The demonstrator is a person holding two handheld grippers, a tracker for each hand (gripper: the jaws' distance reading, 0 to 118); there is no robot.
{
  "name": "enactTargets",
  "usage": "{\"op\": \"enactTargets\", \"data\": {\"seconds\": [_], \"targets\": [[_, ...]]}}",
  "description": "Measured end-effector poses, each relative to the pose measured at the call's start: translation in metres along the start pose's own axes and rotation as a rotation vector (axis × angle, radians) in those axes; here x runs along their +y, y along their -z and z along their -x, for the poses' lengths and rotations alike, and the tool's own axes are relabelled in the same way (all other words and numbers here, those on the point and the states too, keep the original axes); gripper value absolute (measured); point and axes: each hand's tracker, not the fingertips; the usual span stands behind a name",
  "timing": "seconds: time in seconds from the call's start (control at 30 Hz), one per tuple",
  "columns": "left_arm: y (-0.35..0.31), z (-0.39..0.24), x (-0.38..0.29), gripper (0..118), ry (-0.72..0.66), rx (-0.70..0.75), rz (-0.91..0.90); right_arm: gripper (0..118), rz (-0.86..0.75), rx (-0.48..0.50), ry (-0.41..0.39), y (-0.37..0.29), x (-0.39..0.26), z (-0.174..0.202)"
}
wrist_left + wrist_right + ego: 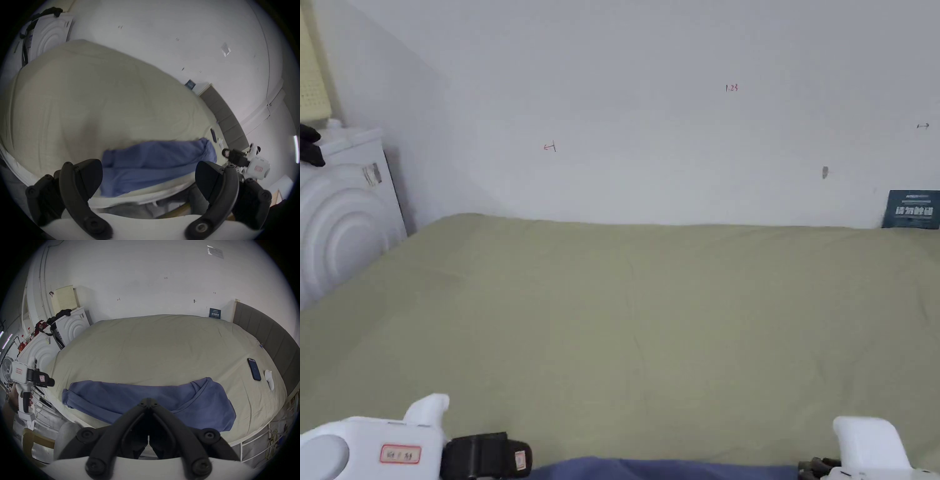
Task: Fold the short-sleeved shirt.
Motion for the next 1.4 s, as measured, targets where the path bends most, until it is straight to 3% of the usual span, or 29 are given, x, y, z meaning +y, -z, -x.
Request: {"op": "enactTargets", "data": {"seconds": [0.1,0.3,0.43,0.47,0.5,0.53,0.57,0.6,0.77,0.87,0.93,1.13,1.4], "targets": [[0.021,0.031,-0.013,116,-0.104,-0.11,0.071,1,0.001,0.015,0.012,-0.007,0.001,-0.004],[0.069,0.059,-0.043,115,-0.228,-0.089,0.131,1,-0.02,0.002,0.018,-0.023,0.007,-0.01],[0.068,0.062,-0.043,114,-0.256,-0.142,0.051,1,-0.031,0.002,0.029,-0.026,0.012,-0.013],[0.069,0.064,-0.042,109,-0.268,-0.137,0.049,1,-0.03,0.002,0.03,-0.025,0.013,-0.013],[0.064,0.058,-0.042,96,-0.264,-0.138,0.048,1,-0.029,0.0,0.03,-0.024,0.013,-0.013],[0.063,0.053,-0.041,71,-0.256,-0.119,0.04,1,-0.029,0.002,0.032,-0.023,0.014,-0.012],[0.061,0.049,-0.04,31,-0.227,-0.093,0.019,1,-0.027,0.008,0.034,-0.022,0.014,-0.012],[0.059,0.043,-0.04,25,-0.21,-0.064,0.002,1,-0.024,0.016,0.04,-0.021,0.013,-0.011],[0.084,0.04,-0.041,25,-0.284,-0.081,0.025,1,0.008,0.04,0.054,-0.012,0.007,-0.008],[0.08,0.035,-0.043,13,-0.297,-0.12,-0.002,1,0.013,0.05,0.053,-0.014,0.002,-0.01],[0.068,0.028,-0.037,13,-0.201,-0.068,-0.022,2,0.024,0.045,0.056,-0.015,0.0,-0.014],[0.032,-0.033,-0.003,13,-0.062,-0.21,-0.085,2,0.016,0.025,0.099,-0.024,-0.002,-0.032],[0.091,-0.172,0.02,12,0.156,-0.365,0.029,2,-0.04,-0.002,0.156,-0.049,-0.002,-0.059]]}}
